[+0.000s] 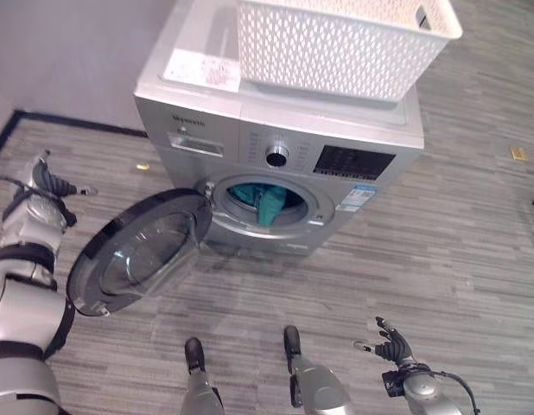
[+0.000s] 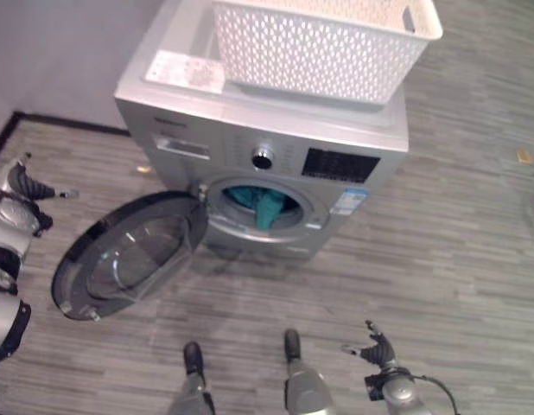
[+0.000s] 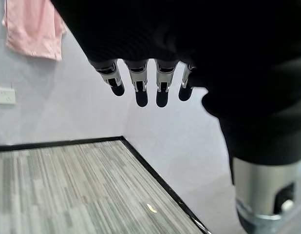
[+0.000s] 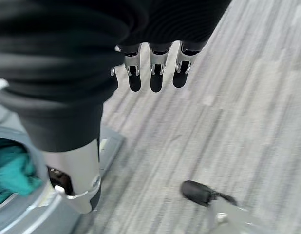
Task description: Grab the laundry basket,head to the washer,open it,put in the laundry and shut it.
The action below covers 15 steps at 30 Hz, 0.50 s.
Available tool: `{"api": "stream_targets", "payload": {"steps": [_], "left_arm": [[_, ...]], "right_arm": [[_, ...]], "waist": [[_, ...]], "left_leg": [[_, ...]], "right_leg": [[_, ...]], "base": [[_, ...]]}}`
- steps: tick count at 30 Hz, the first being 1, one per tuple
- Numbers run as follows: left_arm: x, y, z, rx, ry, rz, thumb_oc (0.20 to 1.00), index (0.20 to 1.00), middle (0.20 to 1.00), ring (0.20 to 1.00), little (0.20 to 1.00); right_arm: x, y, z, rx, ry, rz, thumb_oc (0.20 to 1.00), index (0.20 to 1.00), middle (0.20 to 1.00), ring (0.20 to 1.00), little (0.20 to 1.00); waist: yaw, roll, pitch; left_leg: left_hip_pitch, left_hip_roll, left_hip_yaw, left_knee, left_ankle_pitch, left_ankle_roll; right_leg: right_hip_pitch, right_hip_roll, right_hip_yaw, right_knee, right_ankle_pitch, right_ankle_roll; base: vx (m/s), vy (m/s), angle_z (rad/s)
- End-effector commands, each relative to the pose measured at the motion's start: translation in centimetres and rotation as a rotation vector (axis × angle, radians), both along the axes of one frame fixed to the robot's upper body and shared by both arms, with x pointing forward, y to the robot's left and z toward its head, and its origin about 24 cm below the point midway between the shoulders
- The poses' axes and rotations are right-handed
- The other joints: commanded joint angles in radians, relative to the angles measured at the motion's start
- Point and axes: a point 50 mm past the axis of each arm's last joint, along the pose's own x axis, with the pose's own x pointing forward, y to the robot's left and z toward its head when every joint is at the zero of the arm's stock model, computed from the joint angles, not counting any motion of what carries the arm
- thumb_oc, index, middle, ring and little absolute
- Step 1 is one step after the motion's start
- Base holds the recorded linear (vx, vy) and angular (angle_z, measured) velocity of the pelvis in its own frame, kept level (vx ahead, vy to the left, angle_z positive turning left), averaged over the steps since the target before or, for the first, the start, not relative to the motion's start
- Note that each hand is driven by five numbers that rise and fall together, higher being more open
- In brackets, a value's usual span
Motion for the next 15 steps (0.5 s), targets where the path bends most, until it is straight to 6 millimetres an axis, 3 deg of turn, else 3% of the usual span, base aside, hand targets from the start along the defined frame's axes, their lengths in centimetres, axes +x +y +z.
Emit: {"api": "stream_targets", "payload": {"steps": [1,6,11,15], "left_arm": [[-1.1,2.0,3.2,-0.048,-0.066,0.055,1.0,1.0,1.0,1.0,1.0],[-1.6,2.7,4.2,0.051,0.015,0.085,1.0,1.0,1.0,1.0,1.0],[-4.3,5.6,3.9,0.187,0.179,0.208,1.0,1.0,1.0,1.0,1.0],[-5.1,6.3,3.1,0.182,0.219,0.234,1.0,1.0,1.0,1.0,1.0]], "right_arm": [[1.8,0.2,1.6,0.053,-0.114,-0.005,1.0,1.0,1.0,1.0,1.0],[2.0,0.3,1.8,0.069,-0.122,0.009,1.0,1.0,1.0,1.0,1.0],[3.0,0.6,3.8,0.094,-0.217,0.068,1.0,1.0,1.0,1.0,1.0],[2.8,0.3,4.3,0.098,-0.237,0.059,1.0,1.0,1.0,1.0,1.0]], "waist": [[0.027,-0.048,0.001],[0.025,-0.058,0.01],[0.02,-0.097,0.033],[0.018,-0.11,0.04]], "left_leg": [[0.111,0.09,-0.026,0.118,-0.223,-0.023],[0.091,0.095,-0.033,0.132,-0.223,-0.022],[0.069,0.114,-0.034,0.148,-0.227,-0.026],[0.057,0.125,-0.035,0.145,-0.218,-0.032]], "right_leg": [[-0.11,-0.142,0.037,0.129,-0.063,0.1],[-0.119,-0.138,0.034,0.128,-0.06,0.096],[-0.145,-0.116,0.042,0.133,-0.055,0.095],[-0.155,-0.109,0.041,0.128,-0.049,0.097]], "base": [[0.0,-0.038,0.0],[0.01,-0.026,0.05],[0.0,-0.052,-0.03],[0.0,-0.024,-0.02]]}}
